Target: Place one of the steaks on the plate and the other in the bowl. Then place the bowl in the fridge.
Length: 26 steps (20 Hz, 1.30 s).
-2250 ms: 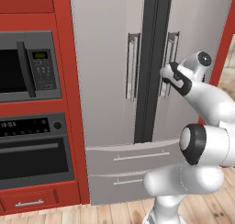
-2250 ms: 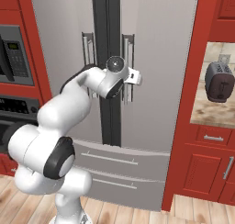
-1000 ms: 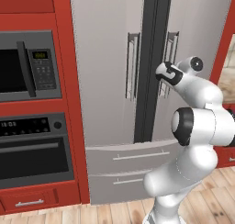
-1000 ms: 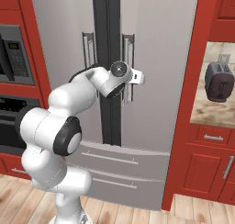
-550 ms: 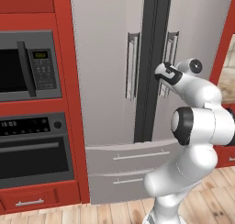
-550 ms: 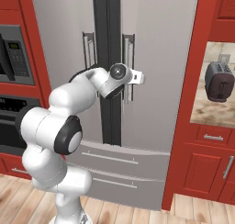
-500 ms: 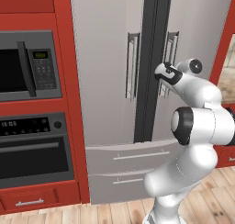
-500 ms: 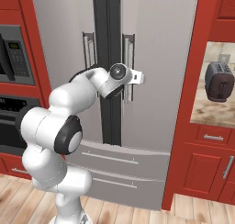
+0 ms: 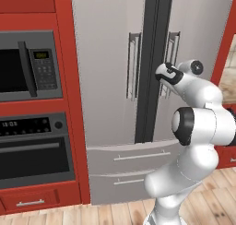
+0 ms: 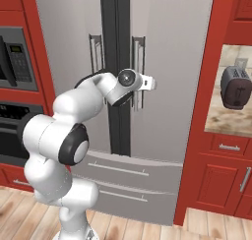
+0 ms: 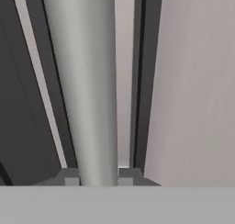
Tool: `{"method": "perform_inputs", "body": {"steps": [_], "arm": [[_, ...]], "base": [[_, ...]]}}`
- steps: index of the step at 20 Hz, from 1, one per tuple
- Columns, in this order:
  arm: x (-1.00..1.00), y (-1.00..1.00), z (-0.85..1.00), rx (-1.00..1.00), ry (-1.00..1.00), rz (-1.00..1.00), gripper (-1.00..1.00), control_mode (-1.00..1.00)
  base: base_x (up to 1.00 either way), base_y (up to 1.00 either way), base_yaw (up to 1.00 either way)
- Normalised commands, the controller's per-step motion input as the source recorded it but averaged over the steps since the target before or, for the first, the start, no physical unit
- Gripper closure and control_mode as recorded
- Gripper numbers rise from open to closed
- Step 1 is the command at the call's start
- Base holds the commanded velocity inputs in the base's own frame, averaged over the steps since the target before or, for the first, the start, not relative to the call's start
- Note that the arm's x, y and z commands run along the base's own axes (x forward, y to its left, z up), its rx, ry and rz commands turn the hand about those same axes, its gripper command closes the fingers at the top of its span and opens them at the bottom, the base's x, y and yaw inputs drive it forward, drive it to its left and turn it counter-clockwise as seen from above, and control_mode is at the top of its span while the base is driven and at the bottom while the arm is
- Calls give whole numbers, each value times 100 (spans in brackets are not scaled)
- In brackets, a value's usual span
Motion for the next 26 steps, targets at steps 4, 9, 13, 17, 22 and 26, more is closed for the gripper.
{"method": "perform_inputs", "body": {"steps": [4,9,13,17,22,26], "arm": [[-9,-67,-8,0,0,-1,100,-100],[-29,-75,-12,0,0,-1,100,-100],[-32,-71,-14,0,0,-3,100,-100],[-38,-77,-14,0,0,-6,100,-100],[-70,-98,-16,0,0,-8,100,-100],[-86,-100,-17,0,0,-7,100,-100]], "base": [[0,0,0],[0,0,0],[0,0,0],[0,0,0],[0,0,0],[0,0,0]]}}
